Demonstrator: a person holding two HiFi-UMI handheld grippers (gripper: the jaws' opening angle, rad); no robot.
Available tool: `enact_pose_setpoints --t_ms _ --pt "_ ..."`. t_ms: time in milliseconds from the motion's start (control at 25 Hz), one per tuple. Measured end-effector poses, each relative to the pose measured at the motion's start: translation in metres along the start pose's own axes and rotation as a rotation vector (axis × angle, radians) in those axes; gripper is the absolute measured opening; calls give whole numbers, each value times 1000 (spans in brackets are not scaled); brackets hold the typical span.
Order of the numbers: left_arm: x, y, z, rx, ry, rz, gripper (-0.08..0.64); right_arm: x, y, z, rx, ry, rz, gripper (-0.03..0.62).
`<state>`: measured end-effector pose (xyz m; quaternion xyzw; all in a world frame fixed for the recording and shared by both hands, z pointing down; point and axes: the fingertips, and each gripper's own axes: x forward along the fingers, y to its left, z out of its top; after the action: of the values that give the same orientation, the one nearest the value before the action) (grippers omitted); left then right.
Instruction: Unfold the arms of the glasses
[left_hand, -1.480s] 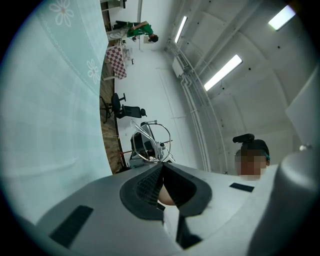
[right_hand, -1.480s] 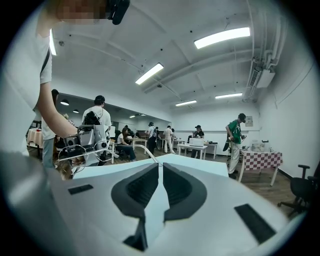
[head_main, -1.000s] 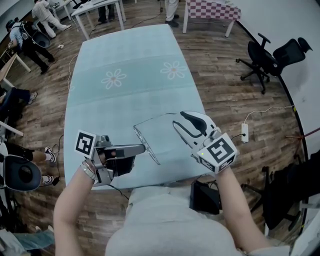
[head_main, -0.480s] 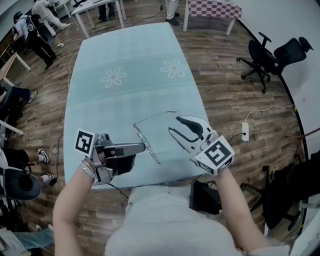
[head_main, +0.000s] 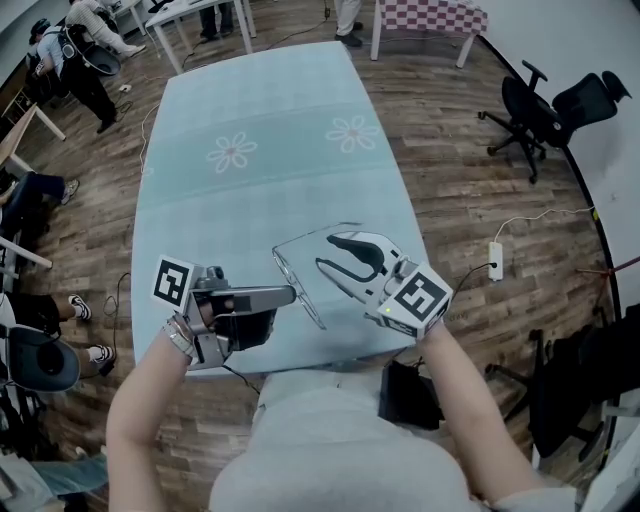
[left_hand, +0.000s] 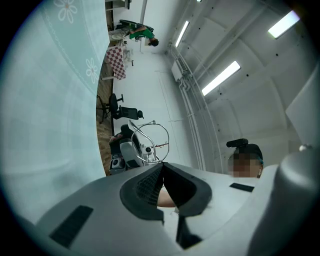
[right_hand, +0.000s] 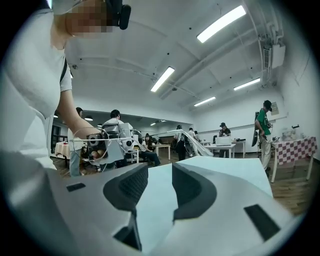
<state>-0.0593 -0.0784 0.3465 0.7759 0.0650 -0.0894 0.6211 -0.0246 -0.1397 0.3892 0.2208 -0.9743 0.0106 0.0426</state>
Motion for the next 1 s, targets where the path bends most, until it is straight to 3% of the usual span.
enact_pose_setpoints --t_ms 120,200,320,440,560,720,1000 --pt "0 -1 -3 2 0 4 9 8 9 0 -11 10 29 144" --pt "-1 -2 -5 6 -1 8 9 12 14 3 34 -1 56 129" --pt "-3 -1 -6 13 0 16 9 11 25 6 239 0 144 78" --pt "-4 1 -8 17 0 25 9 6 40 10 448 17 244 74" --pt "-4 3 -7 20 0 30 9 1 44 20 600 -10 273 67" --pt "-4 5 -4 27 -4 40 9 -6 51 32 753 -28 331 61" --pt "-6 6 -1 50 3 56 9 -7 64 26 961 50 391 61"
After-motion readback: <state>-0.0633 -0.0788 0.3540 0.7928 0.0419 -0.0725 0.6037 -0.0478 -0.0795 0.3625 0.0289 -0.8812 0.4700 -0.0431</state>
